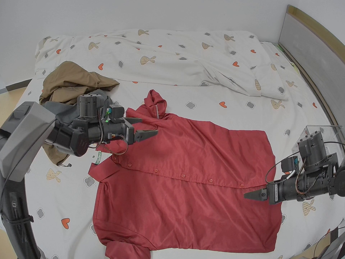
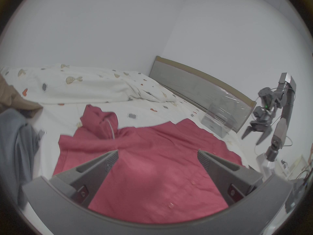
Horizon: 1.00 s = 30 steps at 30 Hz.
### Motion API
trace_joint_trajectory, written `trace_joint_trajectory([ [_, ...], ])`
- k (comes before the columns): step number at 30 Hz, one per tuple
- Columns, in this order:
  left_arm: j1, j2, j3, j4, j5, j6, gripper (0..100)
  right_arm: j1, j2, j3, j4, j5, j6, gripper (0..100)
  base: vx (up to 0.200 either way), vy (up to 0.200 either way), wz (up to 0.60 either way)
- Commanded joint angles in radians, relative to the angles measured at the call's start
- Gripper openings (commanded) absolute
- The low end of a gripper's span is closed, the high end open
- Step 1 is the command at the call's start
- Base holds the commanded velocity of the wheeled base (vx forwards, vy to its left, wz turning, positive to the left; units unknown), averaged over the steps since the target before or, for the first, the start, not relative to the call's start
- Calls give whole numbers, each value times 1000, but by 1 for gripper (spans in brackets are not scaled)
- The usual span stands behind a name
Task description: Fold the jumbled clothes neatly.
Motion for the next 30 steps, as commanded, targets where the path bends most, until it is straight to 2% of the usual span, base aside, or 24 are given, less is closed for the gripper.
trace_joint_trajectory([
  [1, 27, -599, 724, -133, -43, -144, 100, -220, 265, -236, -4, 88, -1, 100, 0, 0, 0],
  [3, 40, -691, 744, -101, -48, -260, 100, -249, 322, -292, -15, 159, -3, 100, 0, 0, 0],
  [5, 80, -810, 744, -33, -132, -446, 100, -305, 410, -345, -118, 289, -18, 100, 0, 0, 0],
  [6, 83, -816, 744, -30, -142, -455, 100, -309, 416, -348, -125, 297, -20, 100, 0, 0, 0],
  [7, 125, -862, 746, -6, -229, -518, 100, -340, 471, -365, -208, 365, -34, 100, 0, 0, 0],
  [8, 175, -896, 752, 7, -318, -542, 100, -369, 531, -387, -297, 417, -52, 100, 0, 0, 0],
  [10, 251, -928, 779, 8, -444, -549, 100, -389, 623, -434, -403, 447, -70, 100, 0, 0, 0],
  [12, 309, -954, 809, 2, -539, -550, 100, -398, 707, -486, -432, 429, -75, 100, 0, 0, 0],
  [14, 336, -976, 822, 5, -574, -553, 100, -401, 742, -534, -428, 389, -73, 100, 0, 0, 0],
  [16, 341, -985, 833, 7, -574, -553, 100, -403, 761, -568, -428, 332, -73, 100, 0, 0, 0],
  [17, 341, -985, 833, 7, -574, -553, 100, -403, 761, -568, -428, 332, -73, 100, 0, 0, 0],
  [18, 341, -990, 852, 5, -574, -552, 100, -401, 788, -603, -420, 282, -73, 100, 0, 0, 0],
  [22, 338, -988, 855, 4, -574, -552, 100, -394, 796, -655, -400, 217, -73, 100, 0, 0, 0],
  [23, 338, -990, 856, 4, -574, -552, 100, -392, 796, -681, -388, 179, -75, 100, 0, 0, 0],
  [24, 338, -990, 856, 4, -574, -552, 100, -392, 796, -681, -388, 179, -75, 100, 0, 0, 0],
  [25, 338, -993, 861, 5, -574, -552, 100, -395, 793, -704, -374, 147, -80, 100, 0, 0, 0],
  [30, 335, -994, 873, 1, -573, -544, 100, -401, 762, -718, -352, 127, -110, 100, 0, 0, 0],
])
